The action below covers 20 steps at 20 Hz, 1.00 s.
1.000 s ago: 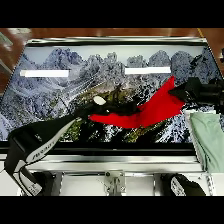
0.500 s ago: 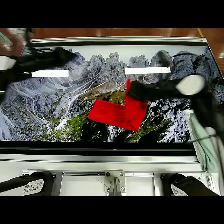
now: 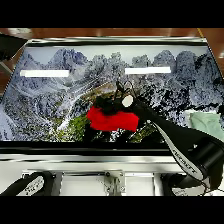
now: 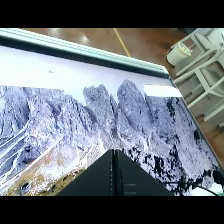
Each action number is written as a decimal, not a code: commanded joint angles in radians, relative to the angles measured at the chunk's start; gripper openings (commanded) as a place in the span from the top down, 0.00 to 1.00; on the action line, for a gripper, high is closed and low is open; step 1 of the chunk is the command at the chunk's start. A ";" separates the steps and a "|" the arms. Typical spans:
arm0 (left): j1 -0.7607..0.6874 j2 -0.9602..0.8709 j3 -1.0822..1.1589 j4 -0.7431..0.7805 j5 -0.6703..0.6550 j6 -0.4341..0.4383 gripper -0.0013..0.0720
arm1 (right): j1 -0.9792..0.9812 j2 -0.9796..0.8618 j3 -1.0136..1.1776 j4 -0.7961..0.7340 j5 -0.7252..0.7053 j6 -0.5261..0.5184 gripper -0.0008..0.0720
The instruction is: Fold the shirts.
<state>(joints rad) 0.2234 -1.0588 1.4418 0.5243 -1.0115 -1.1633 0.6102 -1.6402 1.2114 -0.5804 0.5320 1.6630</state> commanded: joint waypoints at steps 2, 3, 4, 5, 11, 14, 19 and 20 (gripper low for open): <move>0.008 0.013 -0.004 0.001 -0.056 0.011 0.93 | -0.036 0.002 0.003 0.086 -0.103 -0.055 0.13; 0.008 0.013 -0.005 0.001 -0.056 0.018 0.93 | -0.069 0.031 0.003 0.052 -0.071 -0.067 0.13; 0.008 0.013 -0.005 0.001 -0.056 0.019 0.93 | -0.115 0.066 0.003 -0.013 -0.013 -0.068 0.13; 0.008 0.013 -0.005 0.001 -0.056 0.019 0.93 | -0.165 0.101 0.003 -0.089 0.067 -0.067 0.13; 0.008 0.013 -0.006 0.001 -0.056 0.030 0.93 | -0.428 0.203 -0.025 -0.664 0.751 0.111 0.11; 0.008 0.012 -0.014 0.011 -0.056 0.058 0.93 | -0.440 0.196 -0.144 -0.599 0.651 0.112 0.11; 0.008 0.011 -0.014 0.114 -0.056 0.063 0.93 | -0.440 0.103 -0.184 -0.537 0.567 0.098 0.10; 0.008 0.011 -0.014 0.114 -0.055 0.063 0.93 | -0.436 0.087 -0.184 -0.501 0.539 0.077 0.11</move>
<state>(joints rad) 0.2306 -1.0477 1.4284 0.6022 -1.0676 -1.1061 0.1753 -1.5127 1.0447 -1.1275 1.1152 1.7611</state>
